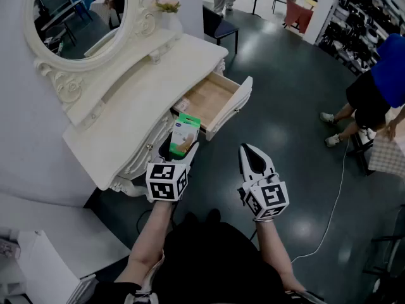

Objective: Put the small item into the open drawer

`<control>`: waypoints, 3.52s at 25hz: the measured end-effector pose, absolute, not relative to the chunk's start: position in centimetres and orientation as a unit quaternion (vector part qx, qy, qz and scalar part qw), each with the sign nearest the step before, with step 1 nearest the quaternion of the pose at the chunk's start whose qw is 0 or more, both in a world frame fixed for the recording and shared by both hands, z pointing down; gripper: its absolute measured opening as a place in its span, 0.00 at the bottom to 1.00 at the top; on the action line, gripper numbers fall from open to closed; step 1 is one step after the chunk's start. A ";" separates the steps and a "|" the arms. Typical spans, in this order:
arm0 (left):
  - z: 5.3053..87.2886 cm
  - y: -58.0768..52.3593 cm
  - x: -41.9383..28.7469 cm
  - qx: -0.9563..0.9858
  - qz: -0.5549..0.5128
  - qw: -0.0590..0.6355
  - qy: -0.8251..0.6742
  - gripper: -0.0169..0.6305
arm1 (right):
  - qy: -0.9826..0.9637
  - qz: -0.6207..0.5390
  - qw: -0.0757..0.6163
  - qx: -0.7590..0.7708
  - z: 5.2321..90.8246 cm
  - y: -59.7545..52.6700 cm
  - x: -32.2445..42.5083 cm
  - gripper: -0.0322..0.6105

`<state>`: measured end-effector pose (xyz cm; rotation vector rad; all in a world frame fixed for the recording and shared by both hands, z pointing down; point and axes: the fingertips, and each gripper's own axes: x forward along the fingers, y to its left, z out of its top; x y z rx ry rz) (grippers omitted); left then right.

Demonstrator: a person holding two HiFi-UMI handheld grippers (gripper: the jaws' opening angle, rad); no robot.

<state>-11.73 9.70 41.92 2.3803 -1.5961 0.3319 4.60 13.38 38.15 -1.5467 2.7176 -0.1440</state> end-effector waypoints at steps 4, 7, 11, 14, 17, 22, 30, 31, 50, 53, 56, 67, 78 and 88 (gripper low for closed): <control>42.0 9.4 -11.3 0.818 0.113 0.127 -0.549 0.57 | 0.871 -0.045 0.009 -0.489 38.1 13.1 4.9 0.05; 41.9 9.2 -11.0 0.818 0.113 0.123 -0.551 0.57 | 0.876 -0.046 0.017 -0.479 38.1 13.0 5.2 0.05; 41.8 9.1 -11.1 0.815 0.113 0.121 -0.556 0.57 | 0.875 -0.054 0.023 -0.481 38.1 12.8 5.7 0.05; 41.7 9.0 -11.0 0.813 0.113 0.120 -0.558 0.57 | 0.872 -0.058 0.024 -0.486 38.1 12.5 6.2 0.05; 41.6 8.6 -10.9 0.812 0.113 0.119 -0.560 0.57 | 0.869 -0.059 0.024 -0.490 38.1 12.2 6.7 0.05; 41.4 7.7 -10.7 0.811 0.115 0.112 -0.562 0.57 | 0.866 -0.058 0.027 -0.496 37.8 11.5 7.2 0.05; 41.3 3.6 -11.2 0.814 0.111 0.108 -0.559 0.57 | 0.858 -0.060 0.032 -0.509 38.1 8.1 7.3 0.05; 41.3 2.9 -11.4 0.815 0.110 0.107 -0.559 0.57 | 0.858 -0.059 0.033 -0.510 38.1 7.5 7.2 0.05; 39.4 -11.4 -12.8 0.831 0.086 0.099 -0.540 0.57 | 0.836 -0.052 0.028 -0.546 37.3 -5.0 6.7 0.05; 39.4 -13.0 -12.6 0.837 0.087 0.098 -0.532 0.57 | 0.829 -0.052 0.026 -0.556 37.2 -6.2 6.9 0.05; 39.3 -14.3 -12.5 0.841 0.085 0.098 -0.525 0.57 | 0.823 -0.051 0.025 -0.565 37.1 -7.2 7.0 0.05; 39.8 -17.8 -11.2 0.855 0.088 0.105 -0.500 0.57 | 0.810 -0.045 0.020 -0.584 36.8 -9.4 7.4 0.05; 41.6 -21.3 -8.5 0.857 0.113 0.115 -0.489 0.57 | 0.807 -0.048 0.025 -0.587 36.6 -13.0 9.1 0.05; 44.7 -24.1 -5.1 0.858 0.147 0.131 -0.475 0.57 | 0.801 -0.055 0.030 -0.596 37.1 -16.1 12.2 0.05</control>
